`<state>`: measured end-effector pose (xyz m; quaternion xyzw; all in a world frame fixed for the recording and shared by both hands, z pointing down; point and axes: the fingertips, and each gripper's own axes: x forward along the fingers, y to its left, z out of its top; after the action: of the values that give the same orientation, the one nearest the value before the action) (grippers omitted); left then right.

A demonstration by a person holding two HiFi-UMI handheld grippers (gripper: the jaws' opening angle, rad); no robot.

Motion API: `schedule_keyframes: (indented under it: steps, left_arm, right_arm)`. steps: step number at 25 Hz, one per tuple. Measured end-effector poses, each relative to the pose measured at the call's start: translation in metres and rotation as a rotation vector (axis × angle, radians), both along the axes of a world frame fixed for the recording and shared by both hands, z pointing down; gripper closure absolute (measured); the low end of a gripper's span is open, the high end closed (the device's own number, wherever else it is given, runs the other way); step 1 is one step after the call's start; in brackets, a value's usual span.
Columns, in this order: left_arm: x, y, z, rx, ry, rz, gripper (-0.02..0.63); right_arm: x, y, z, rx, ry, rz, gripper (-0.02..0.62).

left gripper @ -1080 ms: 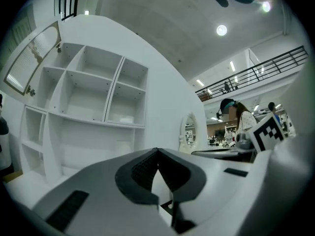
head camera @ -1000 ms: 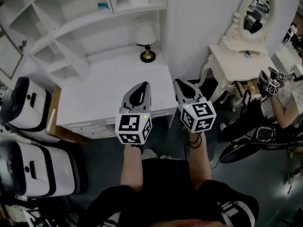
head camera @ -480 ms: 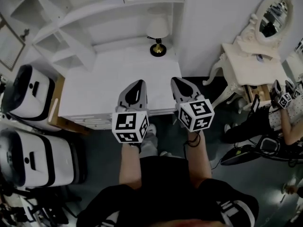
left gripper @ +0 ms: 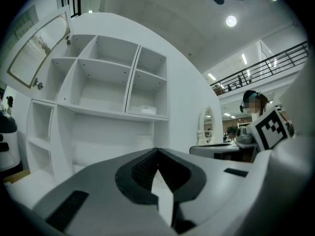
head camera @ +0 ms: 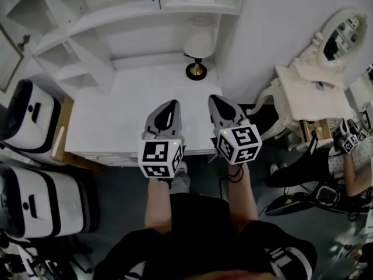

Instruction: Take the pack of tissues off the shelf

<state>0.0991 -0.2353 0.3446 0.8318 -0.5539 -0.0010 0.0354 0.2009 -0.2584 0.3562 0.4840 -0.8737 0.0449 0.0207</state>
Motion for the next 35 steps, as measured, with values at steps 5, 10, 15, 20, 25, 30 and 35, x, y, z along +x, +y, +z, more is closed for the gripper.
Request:
schedule_keyframes:
  steps: [5,10,15,20,25,30,35]
  left_arm:
    - [-0.02,-0.05,-0.002,0.018,0.021,-0.018,0.596]
    - [-0.054,-0.113,-0.022,0.044,0.088,0.066,0.596]
    - [-0.069,-0.152,-0.038,0.07,0.132,0.113,0.595]
    - [-0.078,-0.18,-0.034,0.072,0.144,0.151,0.595]
    - [-0.099,-0.22,-0.044,0.069,0.165,0.139,0.595]
    - [-0.109,-0.248,-0.048,0.054,0.191,0.15,0.595]
    - [-0.101,-0.257,-0.045,0.045,0.176,0.198,0.596]
  right_arm:
    - [-0.012,-0.044,-0.006,0.026,0.012,0.017,0.575]
    - [-0.037,-0.102,-0.027,0.068,0.043,0.121,0.575]
    - [-0.053,-0.147,-0.046,0.095,0.05,0.147,0.575]
    - [-0.075,-0.185,-0.064,0.153,0.043,0.133,0.575]
    - [-0.1,-0.217,-0.091,0.181,0.045,0.077,0.574]
    - [-0.118,-0.238,-0.129,0.247,0.124,0.05,0.549]
    - [-0.137,-0.252,-0.164,0.326,0.246,0.005,0.468]
